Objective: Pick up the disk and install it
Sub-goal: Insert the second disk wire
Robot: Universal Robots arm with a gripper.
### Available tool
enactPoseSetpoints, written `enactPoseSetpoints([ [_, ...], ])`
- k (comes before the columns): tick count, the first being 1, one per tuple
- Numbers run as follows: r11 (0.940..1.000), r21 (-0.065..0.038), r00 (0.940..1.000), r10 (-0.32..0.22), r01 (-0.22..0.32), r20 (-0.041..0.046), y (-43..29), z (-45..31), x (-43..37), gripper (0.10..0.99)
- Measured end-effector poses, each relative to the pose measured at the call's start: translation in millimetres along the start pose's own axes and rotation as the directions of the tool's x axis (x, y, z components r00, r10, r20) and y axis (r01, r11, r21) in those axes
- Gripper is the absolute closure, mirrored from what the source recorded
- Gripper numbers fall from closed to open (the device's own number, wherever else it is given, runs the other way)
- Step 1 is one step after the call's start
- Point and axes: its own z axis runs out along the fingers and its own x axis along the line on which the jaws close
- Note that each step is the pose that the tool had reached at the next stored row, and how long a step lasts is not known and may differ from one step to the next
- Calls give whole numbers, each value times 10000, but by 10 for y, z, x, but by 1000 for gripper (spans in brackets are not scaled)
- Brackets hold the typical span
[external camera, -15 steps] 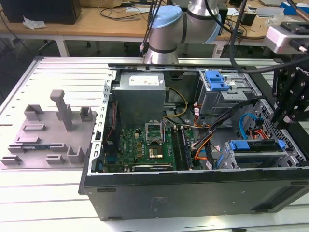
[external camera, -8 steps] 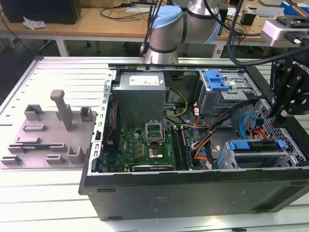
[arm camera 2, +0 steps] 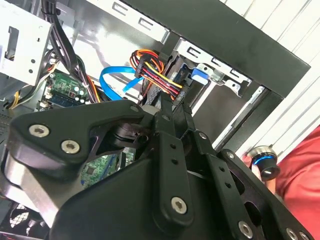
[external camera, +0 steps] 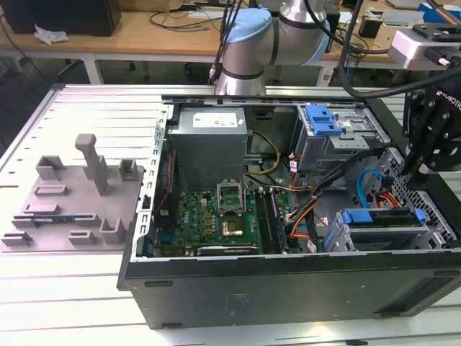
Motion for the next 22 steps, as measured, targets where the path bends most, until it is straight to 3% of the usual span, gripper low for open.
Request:
enactPoseSetpoints([
  [3,10000,1,10000,-7,7,-2,0,0,0,843],
  [4,10000,0,10000,-7,7,37,0,1,-1,843],
  [9,10000,2,10000,-7,7,23,0,1,-3,843],
  [11,10000,2,9997,-19,19,-226,-2,-3,-58,843],
  [14,10000,9,9972,-59,60,-748,-2,-12,-176,843],
  [16,9999,17,9944,-145,148,-1051,0,-17,-268,843],
  [17,9998,21,9933,-192,195,-1136,1,-17,-309,843],
  [22,9990,39,9918,-441,449,-1203,3,-14,-310,831],
])
